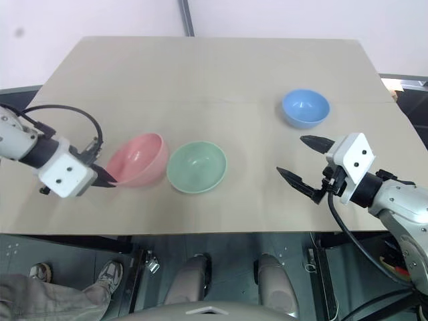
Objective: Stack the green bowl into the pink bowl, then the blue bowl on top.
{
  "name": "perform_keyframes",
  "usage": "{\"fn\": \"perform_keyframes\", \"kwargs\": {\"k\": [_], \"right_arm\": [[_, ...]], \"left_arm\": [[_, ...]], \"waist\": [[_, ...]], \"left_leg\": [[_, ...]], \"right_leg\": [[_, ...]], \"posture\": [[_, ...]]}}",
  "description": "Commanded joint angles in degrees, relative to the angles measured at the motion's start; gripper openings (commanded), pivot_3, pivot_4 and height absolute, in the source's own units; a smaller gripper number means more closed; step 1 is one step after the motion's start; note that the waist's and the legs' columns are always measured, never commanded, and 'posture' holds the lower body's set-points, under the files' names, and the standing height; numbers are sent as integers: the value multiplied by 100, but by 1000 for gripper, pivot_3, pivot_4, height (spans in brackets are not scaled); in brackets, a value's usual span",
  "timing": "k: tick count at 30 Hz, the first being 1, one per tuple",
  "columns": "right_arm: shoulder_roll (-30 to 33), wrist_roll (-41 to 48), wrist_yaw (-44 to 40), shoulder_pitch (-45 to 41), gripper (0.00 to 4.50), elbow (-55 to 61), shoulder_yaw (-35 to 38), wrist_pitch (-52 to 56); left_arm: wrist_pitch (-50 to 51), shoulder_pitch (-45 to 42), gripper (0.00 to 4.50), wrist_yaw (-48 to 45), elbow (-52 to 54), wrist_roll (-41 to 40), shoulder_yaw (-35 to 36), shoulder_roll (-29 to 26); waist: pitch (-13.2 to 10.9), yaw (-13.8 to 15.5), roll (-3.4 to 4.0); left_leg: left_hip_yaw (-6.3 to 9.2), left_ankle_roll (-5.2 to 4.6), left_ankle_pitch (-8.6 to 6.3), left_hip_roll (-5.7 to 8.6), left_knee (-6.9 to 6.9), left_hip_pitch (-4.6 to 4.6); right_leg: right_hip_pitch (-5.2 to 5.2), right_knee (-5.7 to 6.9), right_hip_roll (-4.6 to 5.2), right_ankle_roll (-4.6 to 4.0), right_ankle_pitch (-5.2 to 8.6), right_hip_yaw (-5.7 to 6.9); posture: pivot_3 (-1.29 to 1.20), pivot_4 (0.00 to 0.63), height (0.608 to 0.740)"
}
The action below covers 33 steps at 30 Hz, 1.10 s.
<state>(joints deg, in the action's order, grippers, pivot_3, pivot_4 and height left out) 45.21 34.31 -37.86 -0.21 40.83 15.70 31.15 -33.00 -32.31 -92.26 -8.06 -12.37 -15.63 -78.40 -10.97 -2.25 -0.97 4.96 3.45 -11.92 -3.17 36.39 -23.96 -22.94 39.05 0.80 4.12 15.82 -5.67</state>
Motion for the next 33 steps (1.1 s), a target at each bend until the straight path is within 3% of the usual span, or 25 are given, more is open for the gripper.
{"fn": "perform_keyframes", "kwargs": {"k": [1,7,11,16,21,25,31,33], "right_arm": [[-12,0,-32,-88,4500,31,30,-103],[-23,-31,-58,68,4500,83,150,-121],[-43,-56,-31,277,4500,193,241,-164],[-96,-67,96,390,4500,303,348,-136],[-108,-58,188,443,4500,411,383,-94],[-131,9,210,554,4500,486,482,-78],[-210,-34,201,516,4500,401,309,-146],[-229,-38,177,462,4500,360,258,-160]], "left_arm": [[-53,119,33,-12,670,-142,248,62],[19,237,33,-24,1152,-90,-123,-346],[166,-109,33,-24,1156,119,-338,-54],[187,-1356,33,216,432,1293,-698,1576],[13,-1886,33,160,-50,1593,-874,2390],[-206,-1904,33,-15,-249,1481,-826,2129],[-242,-1591,33,-24,117,1073,-934,1200],[-212,-1531,33,-23,204,1066,-859,1205]], "waist": [[0,13,0],[0,-30,0],[1,2,2],[3,74,-3],[4,-9,-4],[3,-86,-2],[3,-112,-1],[3,-73,-1]], "left_leg": [[0,0,0,0,3,1],[-2,0,0,-2,4,5],[-1,0,0,-2,0,5],[0,-1,0,1,21,14],[0,-2,-1,1,29,9],[1,-2,-1,-1,6,15],[2,-2,-1,0,2,16],[3,-2,-1,0,4,15]], "right_leg": [[4,0,0,1,0,0],[7,-3,-2,0,0,-2],[7,-4,-5,0,0,-2],[27,-5,-4,20,11,-1],[28,-5,-5,2,-3,-3],[23,-6,-8,-1,-2,-4],[23,-6,-4,0,-1,-3],[24,-7,-5,0,-1,-2]], "posture": [[0,150,740],[0,150,740],[0,150,740],[0,150,740],[0,150,740],[0,150,740],[0,150,740],[0,150,740]]}}
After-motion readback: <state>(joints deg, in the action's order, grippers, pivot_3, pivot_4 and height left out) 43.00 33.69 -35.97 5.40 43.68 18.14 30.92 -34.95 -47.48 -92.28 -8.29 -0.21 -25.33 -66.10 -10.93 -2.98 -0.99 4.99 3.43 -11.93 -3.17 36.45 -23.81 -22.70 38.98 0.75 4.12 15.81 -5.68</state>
